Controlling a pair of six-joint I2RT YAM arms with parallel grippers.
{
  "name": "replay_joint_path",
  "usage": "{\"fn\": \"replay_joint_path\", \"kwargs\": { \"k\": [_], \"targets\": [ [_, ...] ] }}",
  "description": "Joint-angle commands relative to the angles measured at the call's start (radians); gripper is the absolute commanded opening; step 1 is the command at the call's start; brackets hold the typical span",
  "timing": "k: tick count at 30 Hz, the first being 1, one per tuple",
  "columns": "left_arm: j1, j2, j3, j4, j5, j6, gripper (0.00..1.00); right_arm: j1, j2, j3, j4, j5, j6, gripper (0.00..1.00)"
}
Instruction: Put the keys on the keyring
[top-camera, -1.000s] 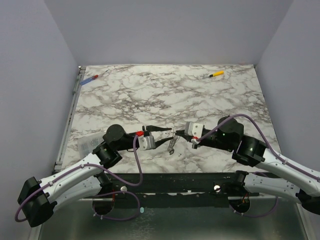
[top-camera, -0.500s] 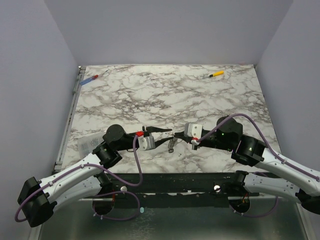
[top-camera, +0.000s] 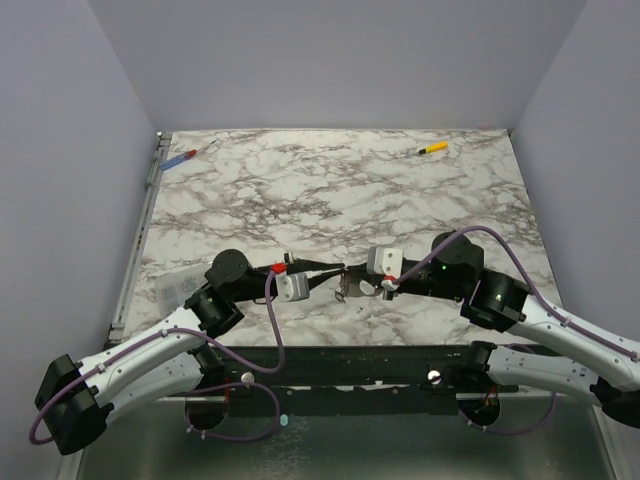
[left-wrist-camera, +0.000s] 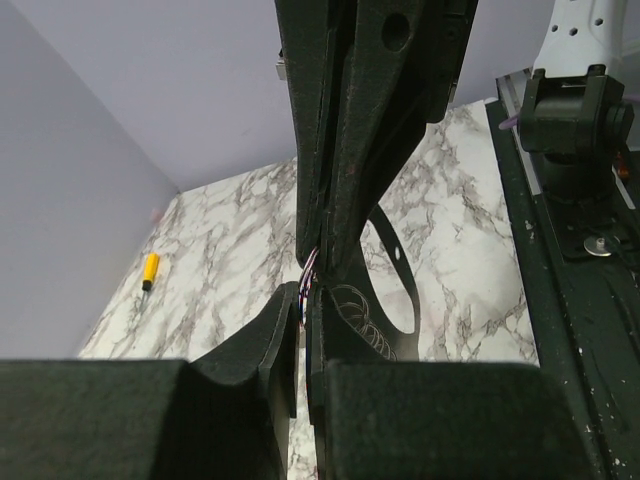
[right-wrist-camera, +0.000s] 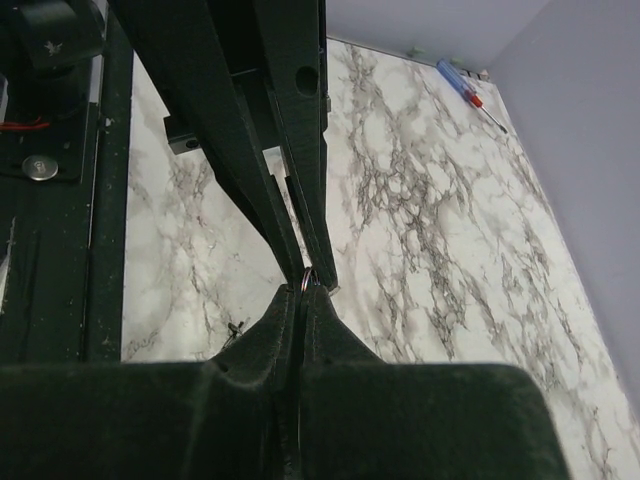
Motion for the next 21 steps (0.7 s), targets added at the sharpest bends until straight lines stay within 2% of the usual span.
{"fn": "replay_joint_path", "kwargs": {
  "k": [1, 5, 11, 12, 17, 21],
  "targets": [
    [-0.003, -0.011, -0.009, 0.013, 0.030, 0.003, 0.07, 0.003, 0.001, 0.011, 0.061, -0.046, 0.018, 0.01],
    [-0.004, -0.012, -0.008, 0.014, 0.038, 0.002, 0.00, 0.003, -0.001, 0.006, 0.064, -0.046, 0.024, 0.01],
    [-0.003, -0.011, -0.004, 0.011, -0.050, -0.009, 0.00, 0.003, -0.009, 0.001, 0.067, -0.001, 0.032, 0.02],
    [-0.004, -0.011, 0.000, 0.005, -0.076, -0.008, 0.00, 0.003, -0.012, 0.001, 0.064, 0.021, 0.031, 0.05],
    [-0.003, 0.006, 0.021, -0.053, -0.177, 0.013, 0.00, 0.003, -0.009, 0.025, 0.017, 0.098, 0.031, 0.35],
    [-0.003, 0.020, 0.035, -0.083, -0.231, 0.025, 0.00, 0.003, 0.002, 0.045, -0.039, 0.135, 0.012, 0.41]
  ]
}}
